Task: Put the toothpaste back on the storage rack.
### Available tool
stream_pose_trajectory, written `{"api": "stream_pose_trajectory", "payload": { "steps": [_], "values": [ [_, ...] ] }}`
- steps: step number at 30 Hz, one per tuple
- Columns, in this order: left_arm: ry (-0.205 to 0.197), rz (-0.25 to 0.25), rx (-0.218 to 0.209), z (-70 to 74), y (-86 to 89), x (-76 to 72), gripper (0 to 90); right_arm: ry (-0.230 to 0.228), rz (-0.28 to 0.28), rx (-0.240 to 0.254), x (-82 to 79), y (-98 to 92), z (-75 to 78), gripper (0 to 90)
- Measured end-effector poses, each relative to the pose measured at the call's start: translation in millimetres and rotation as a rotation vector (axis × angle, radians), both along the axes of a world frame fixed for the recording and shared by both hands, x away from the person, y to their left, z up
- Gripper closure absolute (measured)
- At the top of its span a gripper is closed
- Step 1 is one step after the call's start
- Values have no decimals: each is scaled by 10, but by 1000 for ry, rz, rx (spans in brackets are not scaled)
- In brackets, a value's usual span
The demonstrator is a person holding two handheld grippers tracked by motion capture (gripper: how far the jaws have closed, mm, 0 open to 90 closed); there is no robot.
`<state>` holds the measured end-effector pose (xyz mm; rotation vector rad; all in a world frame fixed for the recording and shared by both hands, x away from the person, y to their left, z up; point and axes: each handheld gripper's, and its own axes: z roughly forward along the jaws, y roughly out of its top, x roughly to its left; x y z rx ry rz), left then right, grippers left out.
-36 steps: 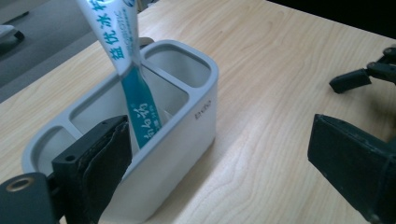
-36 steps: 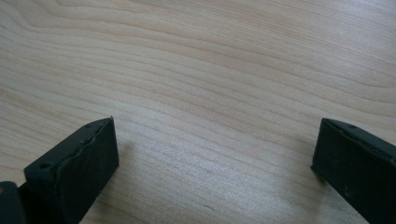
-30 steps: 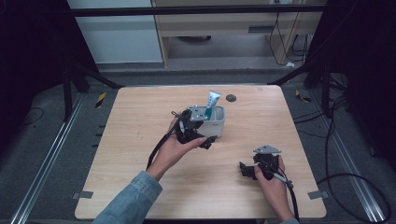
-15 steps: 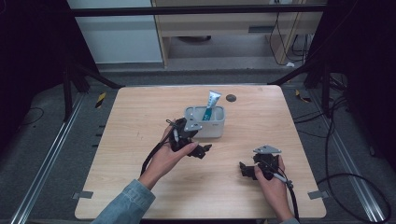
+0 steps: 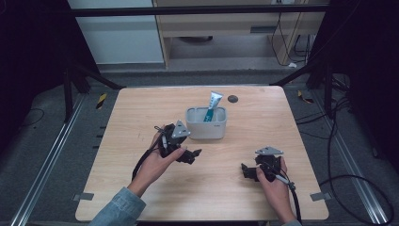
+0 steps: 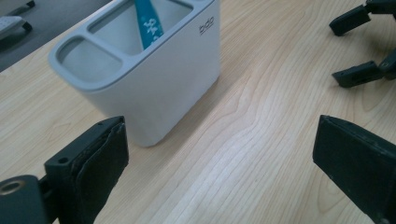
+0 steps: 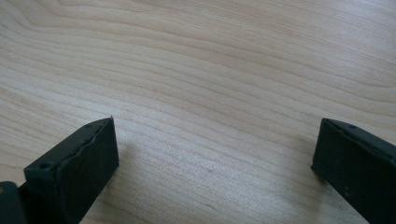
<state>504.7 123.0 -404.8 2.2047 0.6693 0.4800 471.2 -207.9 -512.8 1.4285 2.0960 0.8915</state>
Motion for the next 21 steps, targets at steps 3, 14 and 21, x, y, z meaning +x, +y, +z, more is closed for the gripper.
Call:
{"api": "stream_pose_trajectory", "payload": {
  "steps": [3, 14, 21],
  "values": [
    [-3, 22, 3, -9, 92, -8, 32, 0, 0, 1, 0, 1, 0, 5],
    [-20, 89, 26, -60, 420, 9, 34, 2, -3, 2, -1, 3, 1, 5],
    [-19, 132, 40, -101, 626, 39, 36, 1, -2, 2, 0, 2, 1, 5]
  ]
}}
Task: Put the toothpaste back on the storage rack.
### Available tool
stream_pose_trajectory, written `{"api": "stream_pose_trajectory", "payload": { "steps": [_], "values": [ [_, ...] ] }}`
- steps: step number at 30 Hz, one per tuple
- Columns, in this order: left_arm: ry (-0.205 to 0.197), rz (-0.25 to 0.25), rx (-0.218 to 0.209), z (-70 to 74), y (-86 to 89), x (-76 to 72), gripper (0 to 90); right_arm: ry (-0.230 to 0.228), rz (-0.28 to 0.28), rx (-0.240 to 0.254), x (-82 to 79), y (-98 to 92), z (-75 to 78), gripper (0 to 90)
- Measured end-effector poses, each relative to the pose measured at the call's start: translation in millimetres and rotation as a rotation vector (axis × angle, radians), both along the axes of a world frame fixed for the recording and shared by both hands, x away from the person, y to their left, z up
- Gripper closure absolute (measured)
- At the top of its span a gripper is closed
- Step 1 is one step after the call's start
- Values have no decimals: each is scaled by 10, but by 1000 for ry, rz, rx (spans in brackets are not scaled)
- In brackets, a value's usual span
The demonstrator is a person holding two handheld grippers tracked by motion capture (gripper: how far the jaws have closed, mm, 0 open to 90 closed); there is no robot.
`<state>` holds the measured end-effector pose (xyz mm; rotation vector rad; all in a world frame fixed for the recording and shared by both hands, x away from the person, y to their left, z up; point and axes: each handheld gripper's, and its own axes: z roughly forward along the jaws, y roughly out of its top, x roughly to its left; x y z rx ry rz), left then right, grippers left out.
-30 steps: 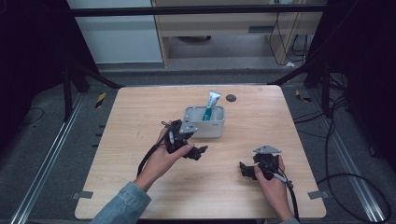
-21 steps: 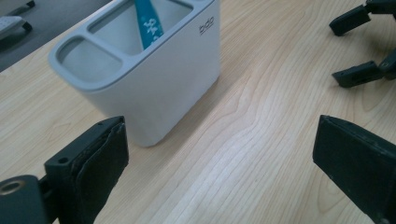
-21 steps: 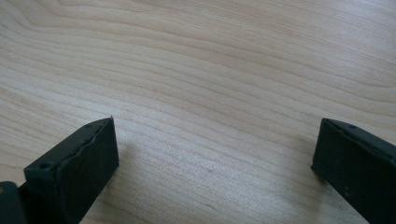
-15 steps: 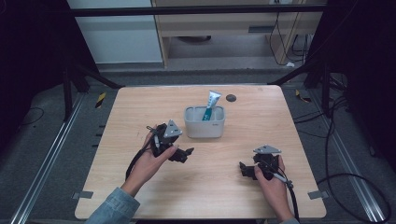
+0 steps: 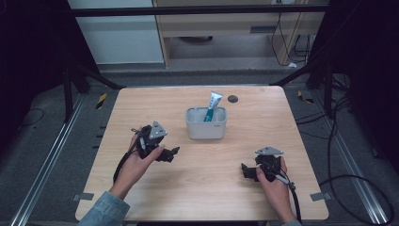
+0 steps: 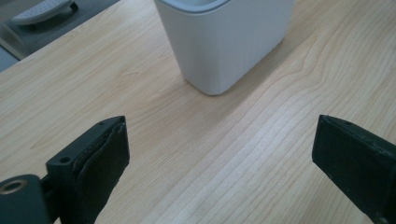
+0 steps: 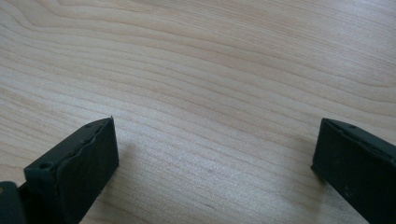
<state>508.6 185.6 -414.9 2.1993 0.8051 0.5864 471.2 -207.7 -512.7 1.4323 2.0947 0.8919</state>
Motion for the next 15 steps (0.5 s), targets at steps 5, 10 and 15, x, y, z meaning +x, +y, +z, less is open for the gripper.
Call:
{"api": "stream_pose_trajectory", "payload": {
  "steps": [5, 10, 15],
  "values": [
    [2, 23, -4, -46, 98, 14, 36, 0, 0, 0, 0, 0, 0, 5],
    [8, 39, -8, -82, 163, 28, 37, -1, 1, -1, 0, -1, 0, 5],
    [22, 54, 0, -125, 232, 44, 37, 0, 1, -1, 0, -1, 0, 5]
  ]
}}
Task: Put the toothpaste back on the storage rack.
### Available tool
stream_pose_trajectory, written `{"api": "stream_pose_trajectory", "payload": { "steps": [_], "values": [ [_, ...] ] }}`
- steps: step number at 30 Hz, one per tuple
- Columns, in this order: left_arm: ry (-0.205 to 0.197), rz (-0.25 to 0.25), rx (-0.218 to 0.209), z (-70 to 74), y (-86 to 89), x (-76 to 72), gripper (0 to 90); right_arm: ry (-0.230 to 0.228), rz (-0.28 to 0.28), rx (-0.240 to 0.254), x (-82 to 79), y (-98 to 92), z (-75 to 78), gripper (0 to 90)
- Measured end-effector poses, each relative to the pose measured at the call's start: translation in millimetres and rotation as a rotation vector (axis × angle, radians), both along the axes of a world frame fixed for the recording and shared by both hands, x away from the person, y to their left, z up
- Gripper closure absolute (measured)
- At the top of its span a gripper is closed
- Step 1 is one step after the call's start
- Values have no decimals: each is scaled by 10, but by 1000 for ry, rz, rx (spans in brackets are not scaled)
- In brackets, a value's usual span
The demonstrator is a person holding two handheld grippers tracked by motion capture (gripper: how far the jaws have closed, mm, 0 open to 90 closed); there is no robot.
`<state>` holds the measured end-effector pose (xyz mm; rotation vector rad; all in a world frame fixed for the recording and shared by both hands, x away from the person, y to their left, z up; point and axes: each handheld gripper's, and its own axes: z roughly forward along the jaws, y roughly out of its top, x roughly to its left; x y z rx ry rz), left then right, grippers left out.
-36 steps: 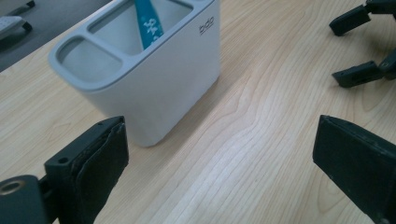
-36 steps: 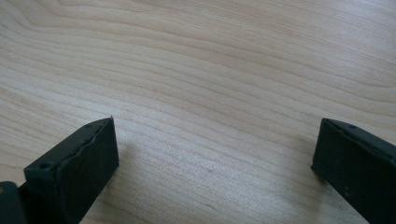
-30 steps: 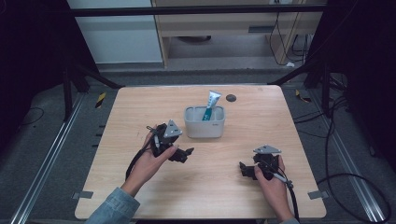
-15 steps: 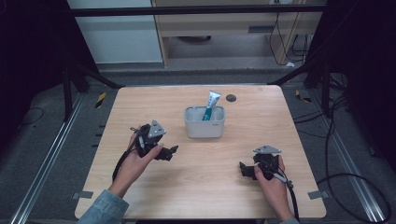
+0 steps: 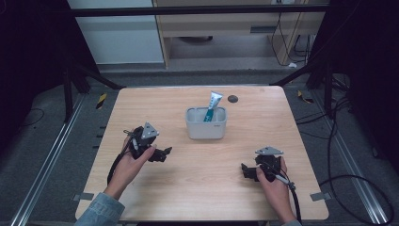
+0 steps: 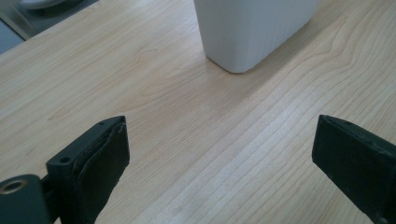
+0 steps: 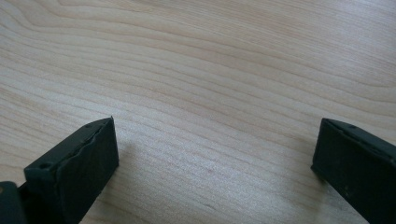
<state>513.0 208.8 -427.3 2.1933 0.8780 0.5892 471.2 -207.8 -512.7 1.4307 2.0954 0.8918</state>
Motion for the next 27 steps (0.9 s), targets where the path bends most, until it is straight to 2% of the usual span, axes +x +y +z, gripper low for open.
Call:
{"api": "stream_pose_trajectory", "payload": {
  "steps": [13, 27],
  "values": [
    [38, 56, 25, -167, 254, 55, 37, 0, 1, -1, 0, -1, 1, 6],
    [84, 137, 25, -383, 588, 119, 38, -5, 4, -6, -1, -1, -4, 5]
  ]
}}
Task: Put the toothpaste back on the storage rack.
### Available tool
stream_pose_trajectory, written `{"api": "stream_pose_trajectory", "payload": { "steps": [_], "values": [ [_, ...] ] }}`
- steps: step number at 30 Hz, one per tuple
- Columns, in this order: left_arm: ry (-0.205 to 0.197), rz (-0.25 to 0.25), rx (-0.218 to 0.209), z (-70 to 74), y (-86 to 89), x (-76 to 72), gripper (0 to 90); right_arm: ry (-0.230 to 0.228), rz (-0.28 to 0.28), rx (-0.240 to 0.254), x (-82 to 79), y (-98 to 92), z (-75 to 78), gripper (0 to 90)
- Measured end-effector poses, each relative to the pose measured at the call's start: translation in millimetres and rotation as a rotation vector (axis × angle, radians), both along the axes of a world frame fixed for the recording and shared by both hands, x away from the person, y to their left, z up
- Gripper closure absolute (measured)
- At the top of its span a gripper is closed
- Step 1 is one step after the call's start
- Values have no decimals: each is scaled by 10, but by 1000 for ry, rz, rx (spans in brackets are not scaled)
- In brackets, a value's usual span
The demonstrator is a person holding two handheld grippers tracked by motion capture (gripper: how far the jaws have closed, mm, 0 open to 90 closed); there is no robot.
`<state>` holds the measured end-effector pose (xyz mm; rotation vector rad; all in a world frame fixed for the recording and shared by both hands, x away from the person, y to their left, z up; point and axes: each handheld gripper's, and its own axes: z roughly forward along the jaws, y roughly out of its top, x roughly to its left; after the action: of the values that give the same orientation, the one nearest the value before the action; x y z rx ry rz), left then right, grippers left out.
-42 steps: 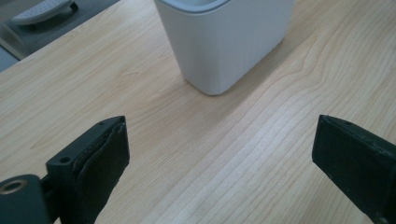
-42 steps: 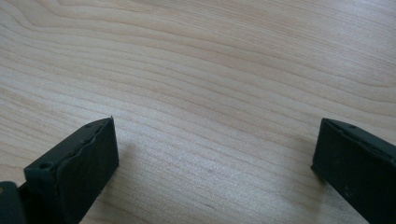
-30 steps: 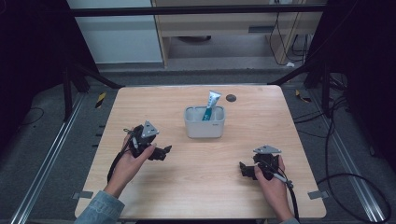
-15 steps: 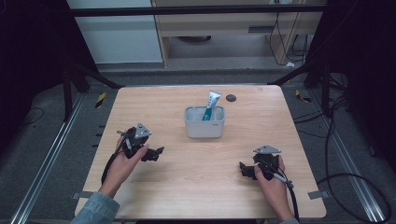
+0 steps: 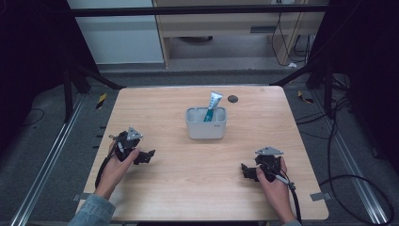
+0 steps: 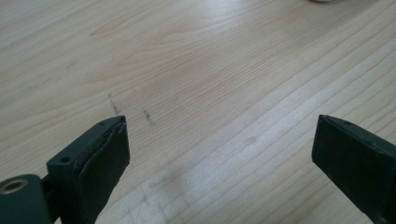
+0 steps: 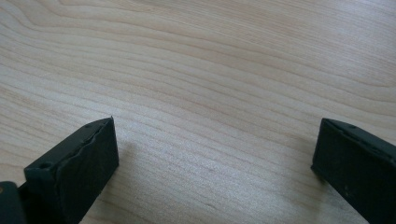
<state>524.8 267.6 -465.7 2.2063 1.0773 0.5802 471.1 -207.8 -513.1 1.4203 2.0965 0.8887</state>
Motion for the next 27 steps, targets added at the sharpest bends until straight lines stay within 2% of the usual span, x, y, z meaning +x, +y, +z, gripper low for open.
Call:
{"api": "stream_pose_trajectory", "payload": {
  "steps": [11, 27],
  "values": [
    [34, 53, -3, -156, 207, 50, 39, 5, -5, 7, -2, 4, 4, 5],
    [53, 75, -11, -281, 277, 87, 39, 0, 0, 0, 0, 0, 0, 5]
  ]
}}
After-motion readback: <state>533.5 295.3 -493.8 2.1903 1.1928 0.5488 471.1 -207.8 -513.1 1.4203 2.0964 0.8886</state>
